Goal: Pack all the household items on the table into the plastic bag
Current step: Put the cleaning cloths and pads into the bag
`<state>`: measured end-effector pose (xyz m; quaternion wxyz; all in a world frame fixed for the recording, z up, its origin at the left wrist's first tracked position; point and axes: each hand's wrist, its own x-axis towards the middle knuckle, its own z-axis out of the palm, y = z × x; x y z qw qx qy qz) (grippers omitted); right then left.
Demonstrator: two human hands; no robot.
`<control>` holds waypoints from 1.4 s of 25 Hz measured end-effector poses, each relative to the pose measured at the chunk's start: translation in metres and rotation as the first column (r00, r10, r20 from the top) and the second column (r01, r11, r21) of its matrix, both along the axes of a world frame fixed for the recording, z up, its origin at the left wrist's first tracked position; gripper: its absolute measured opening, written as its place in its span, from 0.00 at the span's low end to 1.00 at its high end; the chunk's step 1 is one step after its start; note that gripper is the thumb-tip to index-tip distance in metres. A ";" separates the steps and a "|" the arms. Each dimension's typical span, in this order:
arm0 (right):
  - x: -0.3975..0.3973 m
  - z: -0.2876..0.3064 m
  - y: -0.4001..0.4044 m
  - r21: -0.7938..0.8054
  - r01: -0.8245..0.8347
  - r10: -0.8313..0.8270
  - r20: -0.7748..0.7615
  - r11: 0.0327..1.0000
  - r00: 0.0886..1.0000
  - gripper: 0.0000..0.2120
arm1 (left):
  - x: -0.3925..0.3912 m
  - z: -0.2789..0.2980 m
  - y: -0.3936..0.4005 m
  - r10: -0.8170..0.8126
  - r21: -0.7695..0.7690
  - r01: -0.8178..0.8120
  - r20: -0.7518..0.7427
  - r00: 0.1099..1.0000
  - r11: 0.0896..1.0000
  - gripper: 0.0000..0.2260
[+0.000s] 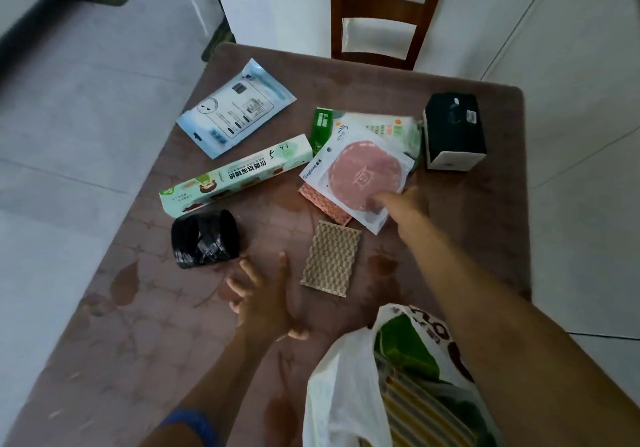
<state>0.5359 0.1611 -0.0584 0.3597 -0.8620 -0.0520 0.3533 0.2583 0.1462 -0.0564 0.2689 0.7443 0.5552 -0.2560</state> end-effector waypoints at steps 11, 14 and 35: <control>0.040 0.050 -0.014 0.502 -0.051 0.105 -0.080 0.864 0.991 0.19 | 0.009 0.002 0.005 0.002 -0.021 -0.004 -0.060 0.998 1.000 0.68; 0.076 0.053 -0.051 0.027 -0.351 0.349 0.057 0.936 0.935 0.17 | 0.008 0.003 0.005 0.005 -0.024 -0.006 -0.047 0.999 1.000 0.68; -0.029 0.003 0.038 -0.199 -0.584 0.617 0.275 0.787 0.737 0.34 | 0.003 -0.006 0.005 -0.014 0.019 0.015 -0.034 0.999 1.000 0.69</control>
